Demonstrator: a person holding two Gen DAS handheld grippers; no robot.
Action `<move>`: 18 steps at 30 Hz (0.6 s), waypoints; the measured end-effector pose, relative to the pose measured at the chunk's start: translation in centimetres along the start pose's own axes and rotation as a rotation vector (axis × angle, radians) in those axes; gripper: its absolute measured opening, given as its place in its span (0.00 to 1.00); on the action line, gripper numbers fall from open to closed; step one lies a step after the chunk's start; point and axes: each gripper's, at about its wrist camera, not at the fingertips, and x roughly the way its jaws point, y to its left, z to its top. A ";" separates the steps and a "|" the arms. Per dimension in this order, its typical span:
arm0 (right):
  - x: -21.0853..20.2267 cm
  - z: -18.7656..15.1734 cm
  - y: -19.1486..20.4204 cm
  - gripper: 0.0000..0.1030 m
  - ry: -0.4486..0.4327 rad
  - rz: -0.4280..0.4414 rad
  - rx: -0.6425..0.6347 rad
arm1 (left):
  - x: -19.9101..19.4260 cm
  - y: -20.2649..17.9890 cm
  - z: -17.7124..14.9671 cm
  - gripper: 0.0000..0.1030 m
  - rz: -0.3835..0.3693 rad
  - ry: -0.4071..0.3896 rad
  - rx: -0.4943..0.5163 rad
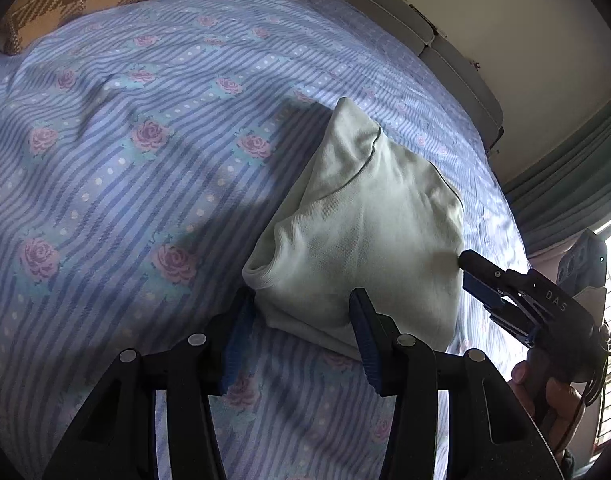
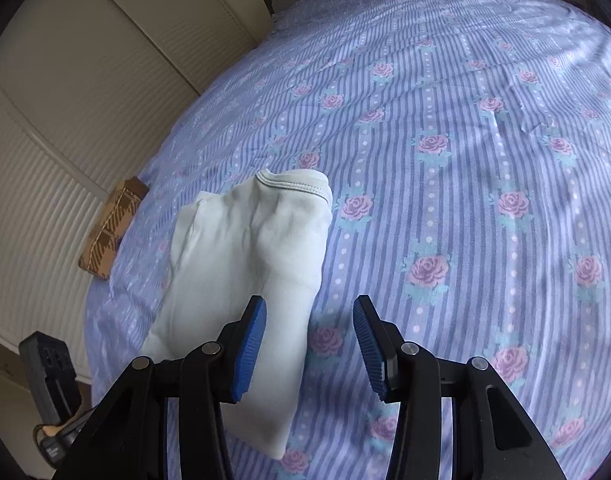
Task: Fold small clothes
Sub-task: 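Close both tools on the folded shirt and lift it off the bed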
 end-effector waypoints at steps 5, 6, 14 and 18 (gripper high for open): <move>2.1 1.5 -0.3 0.45 0.033 0.049 0.020 | 0.4 -0.1 0.2 0.47 0.000 -0.008 -0.014; 2.6 1.8 -0.3 0.45 0.042 0.058 0.018 | 0.5 -0.1 0.2 0.47 0.001 -0.011 -0.015; 5.3 3.3 0.4 0.45 0.071 0.113 0.000 | 1.2 -0.1 0.8 0.45 -0.023 -0.029 -0.017; 6.2 4.1 0.1 0.45 0.074 0.171 0.040 | 1.9 0.1 1.4 0.25 -0.061 -0.011 -0.032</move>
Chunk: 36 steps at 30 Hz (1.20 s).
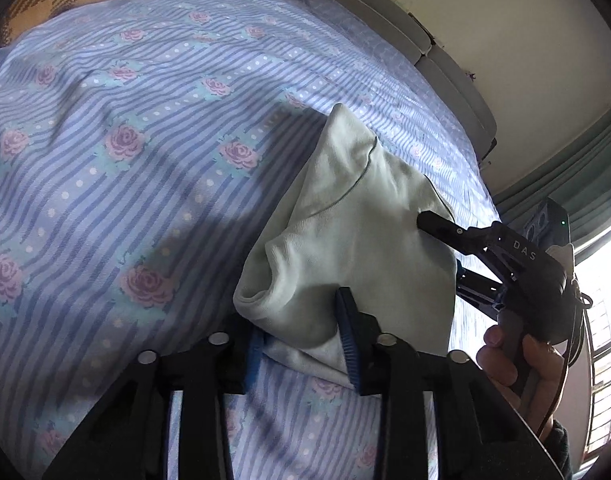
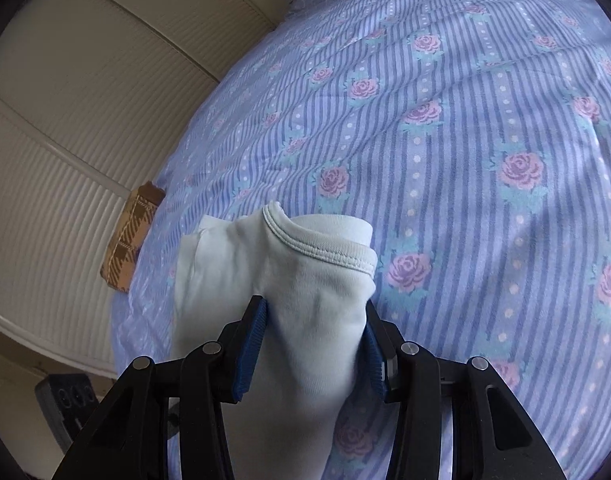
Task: Fold small clothes
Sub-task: 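Close both tools on the folded shirt and lift it off the bed, then carry the folded shirt with both tools onto the brown plaid garment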
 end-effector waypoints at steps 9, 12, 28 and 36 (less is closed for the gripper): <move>-0.9 -0.4 0.0 0.14 -0.036 0.036 0.034 | -0.4 -0.5 0.4 0.13 -0.025 -0.001 0.030; -1.8 -0.5 1.0 0.13 -0.062 0.031 0.032 | -1.2 -0.6 0.7 0.13 -0.037 -0.006 0.035; -2.9 2.0 14.8 0.13 -0.110 0.031 -0.086 | -11.4 3.3 7.3 0.12 -0.071 -0.114 0.036; 4.1 5.8 28.3 0.13 -0.088 0.111 -0.191 | -19.4 11.0 16.8 0.12 -0.015 -0.236 -0.010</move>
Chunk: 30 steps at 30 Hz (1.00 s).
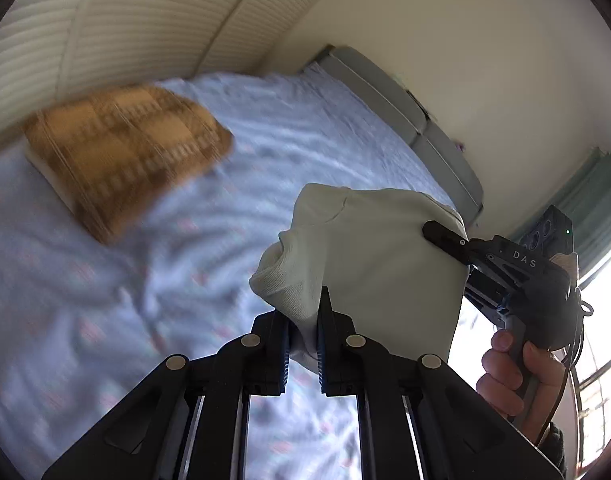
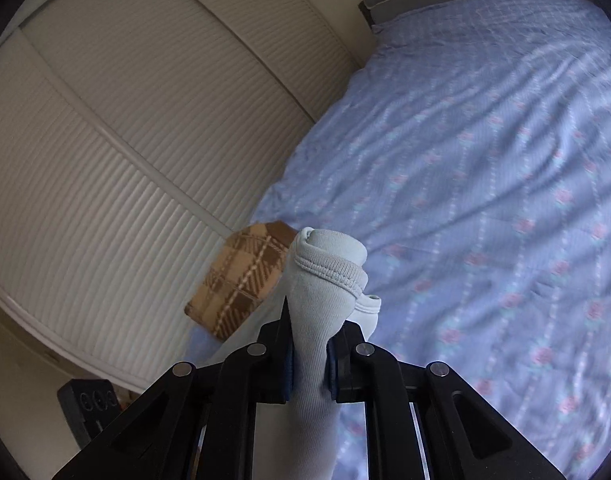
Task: Fold small clothes
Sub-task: 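Carry the folded shirt with both tools onto the brown plaid garment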
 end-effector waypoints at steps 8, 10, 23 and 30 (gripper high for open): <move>12.9 6.8 13.5 0.13 -0.019 0.135 -0.082 | -4.7 8.1 14.2 0.12 0.143 -0.146 0.052; 15.7 7.6 15.1 0.13 -0.019 0.156 -0.080 | -4.4 10.0 16.4 0.12 0.167 -0.150 0.062; 25.9 1.6 7.5 0.13 0.163 0.041 0.083 | 4.0 20.2 14.3 0.14 0.218 0.014 -0.032; 25.3 0.7 7.8 0.42 0.131 -0.064 -0.037 | 2.5 18.6 12.7 0.29 0.308 -0.033 0.061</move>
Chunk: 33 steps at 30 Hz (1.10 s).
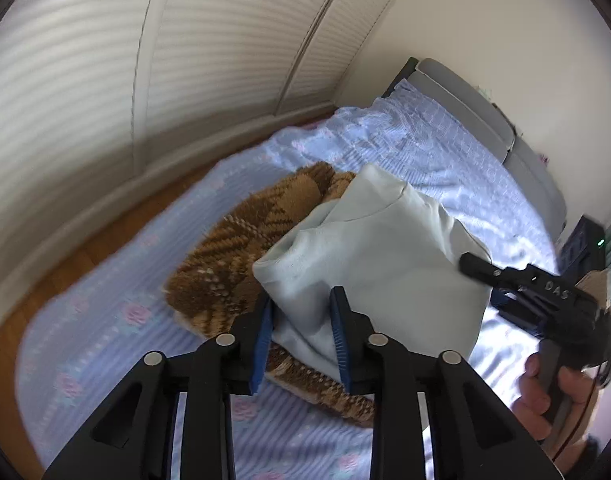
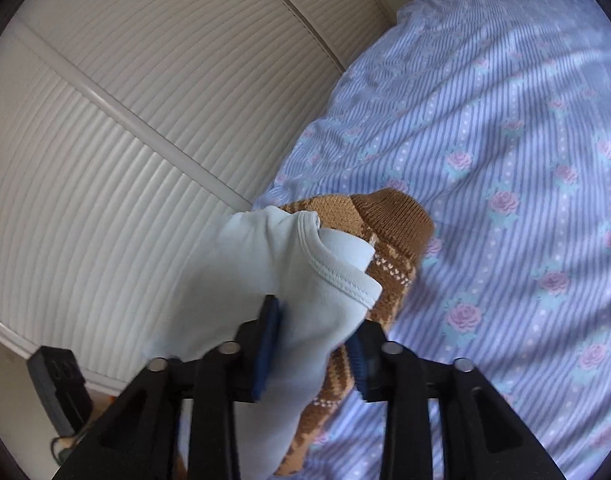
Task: Fold small clothes
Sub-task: 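Carry the folded shirt with both tools onto the brown plaid garment, then open both tools to set the shirt on the plaid garment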
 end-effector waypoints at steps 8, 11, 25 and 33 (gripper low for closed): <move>-5.6 -2.3 3.6 0.50 -0.213 -0.133 -0.335 | -4.9 -4.6 -1.8 0.68 -0.033 -0.236 0.202; -5.5 -1.9 4.8 0.68 -0.237 -0.105 -0.428 | -3.4 -6.2 -1.8 0.68 -0.043 -0.236 0.289; 2.0 0.6 2.5 0.69 -0.024 -0.032 -0.347 | 3.1 -4.0 -2.2 0.70 -0.076 -0.083 0.213; 1.3 0.4 4.6 0.69 -0.070 -0.140 -0.436 | 1.8 -5.1 -2.4 0.71 -0.031 -0.102 0.231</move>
